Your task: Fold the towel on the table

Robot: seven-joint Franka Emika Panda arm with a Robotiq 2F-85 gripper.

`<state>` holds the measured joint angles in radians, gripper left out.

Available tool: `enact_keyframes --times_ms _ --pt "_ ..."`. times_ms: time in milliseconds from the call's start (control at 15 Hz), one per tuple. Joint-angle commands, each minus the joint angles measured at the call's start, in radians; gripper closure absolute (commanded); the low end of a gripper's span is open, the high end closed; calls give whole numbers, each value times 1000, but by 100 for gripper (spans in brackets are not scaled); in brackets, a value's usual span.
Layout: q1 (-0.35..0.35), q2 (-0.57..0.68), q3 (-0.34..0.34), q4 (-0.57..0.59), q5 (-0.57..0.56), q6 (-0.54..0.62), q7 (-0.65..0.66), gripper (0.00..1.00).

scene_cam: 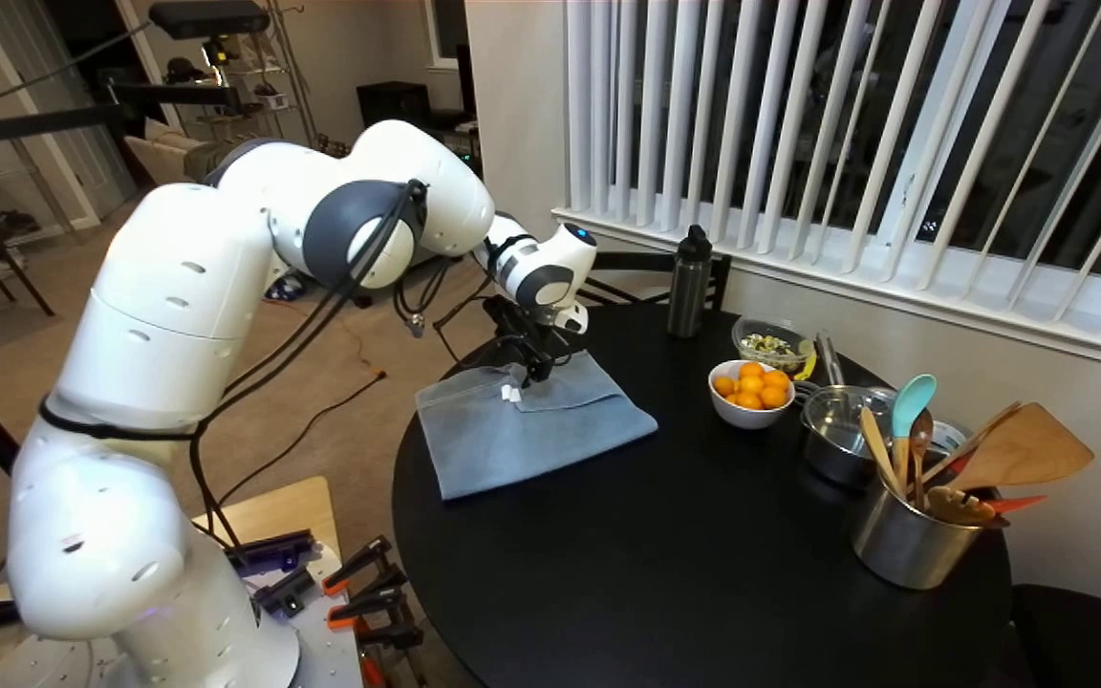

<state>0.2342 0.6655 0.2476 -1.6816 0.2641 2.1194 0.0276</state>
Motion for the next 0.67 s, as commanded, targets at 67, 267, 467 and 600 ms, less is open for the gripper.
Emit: enact_keyframes --times_ms 67,267,467,600 --pt "47 -33 9 -75 108 196 186 0" --pt "82 -72 16 -150 166 353 296 0" --pt "123 -116 6 -223 190 509 413 0" --pt "135 -140 -13 -271 191 603 478 0"
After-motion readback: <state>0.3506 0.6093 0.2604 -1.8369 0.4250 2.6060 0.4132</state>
